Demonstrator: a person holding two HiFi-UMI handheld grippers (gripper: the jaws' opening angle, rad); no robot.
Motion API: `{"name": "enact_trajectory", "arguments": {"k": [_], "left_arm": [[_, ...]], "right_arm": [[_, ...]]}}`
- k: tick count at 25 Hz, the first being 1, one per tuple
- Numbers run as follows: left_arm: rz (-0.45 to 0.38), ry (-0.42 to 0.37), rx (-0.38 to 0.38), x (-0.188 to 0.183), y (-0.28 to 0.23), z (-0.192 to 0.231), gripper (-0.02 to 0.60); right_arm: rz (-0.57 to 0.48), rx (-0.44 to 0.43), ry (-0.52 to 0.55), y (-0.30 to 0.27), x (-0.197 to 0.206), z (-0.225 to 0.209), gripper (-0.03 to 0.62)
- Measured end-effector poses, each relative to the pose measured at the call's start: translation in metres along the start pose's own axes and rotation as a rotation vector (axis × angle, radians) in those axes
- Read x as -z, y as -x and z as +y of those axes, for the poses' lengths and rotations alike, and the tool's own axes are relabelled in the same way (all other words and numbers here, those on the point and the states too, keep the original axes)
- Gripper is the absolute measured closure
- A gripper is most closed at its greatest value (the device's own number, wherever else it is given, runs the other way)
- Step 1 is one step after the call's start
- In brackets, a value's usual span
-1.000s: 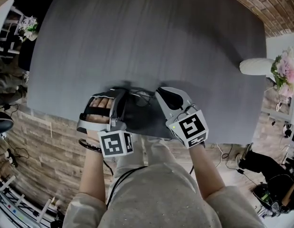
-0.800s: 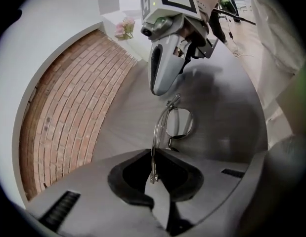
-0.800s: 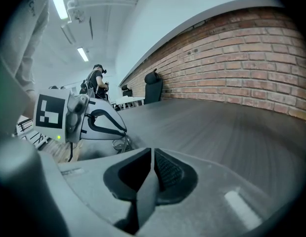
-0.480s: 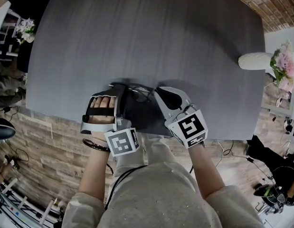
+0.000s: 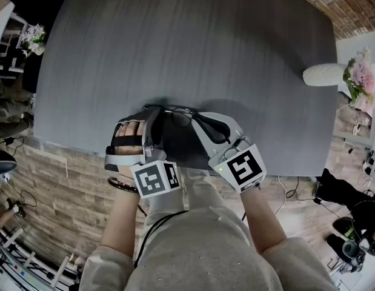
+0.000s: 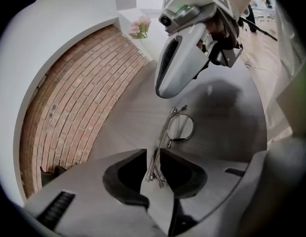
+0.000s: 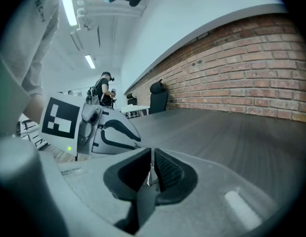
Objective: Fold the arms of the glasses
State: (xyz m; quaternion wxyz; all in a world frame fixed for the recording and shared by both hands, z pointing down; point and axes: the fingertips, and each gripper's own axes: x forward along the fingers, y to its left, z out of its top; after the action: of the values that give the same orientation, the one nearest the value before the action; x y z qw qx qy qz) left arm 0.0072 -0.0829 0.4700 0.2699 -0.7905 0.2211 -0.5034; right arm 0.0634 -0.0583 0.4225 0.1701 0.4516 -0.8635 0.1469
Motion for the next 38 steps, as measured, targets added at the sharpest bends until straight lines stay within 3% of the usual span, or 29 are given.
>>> {"name": "enact_trajectory", "arguments": {"k": [3,6,9,16,19,24,30,38], "left_arm": [[-0.005,0.0,0.0,-0.001,0.002,0.0,0.491],[-0.046,0.067,0.005,-0.006,0.006,0.003,0.485],[-0.108,0.193,0.013,-0.007,0.012,0.012,0.485],[-0.278,0.577,0.016,0.006,0.031,0.045,0.486],[-0.373,0.684,-0.009,0.003,0.044,0.066,0.515],[-0.465,0.757,-0.106,0.003,0.07,0.101,0.58],[-0.471,0.829,-0.184,0.013,0.086,0.123,0.583],[-0.549,0.949,-0.276,0.024,0.114,0.16,0.583]], "right_arm": [[0.014,-0.017,0.015,0.0,0.001,0.005,0.571],[0.023,-0.014,0.006,0.002,0.004,0.002,0.571],[0.016,-0.002,0.0,0.003,0.003,-0.002,0.571],[-0.021,0.027,0.013,0.006,-0.012,-0.009,0.572],[-0.046,0.04,0.04,0.008,-0.021,-0.012,0.585],[-0.076,0.059,0.058,0.012,-0.04,-0.016,0.591],[-0.13,0.078,0.093,0.022,-0.068,-0.021,0.592],[-0.193,0.085,0.133,0.033,-0.106,-0.023,0.592]]}}
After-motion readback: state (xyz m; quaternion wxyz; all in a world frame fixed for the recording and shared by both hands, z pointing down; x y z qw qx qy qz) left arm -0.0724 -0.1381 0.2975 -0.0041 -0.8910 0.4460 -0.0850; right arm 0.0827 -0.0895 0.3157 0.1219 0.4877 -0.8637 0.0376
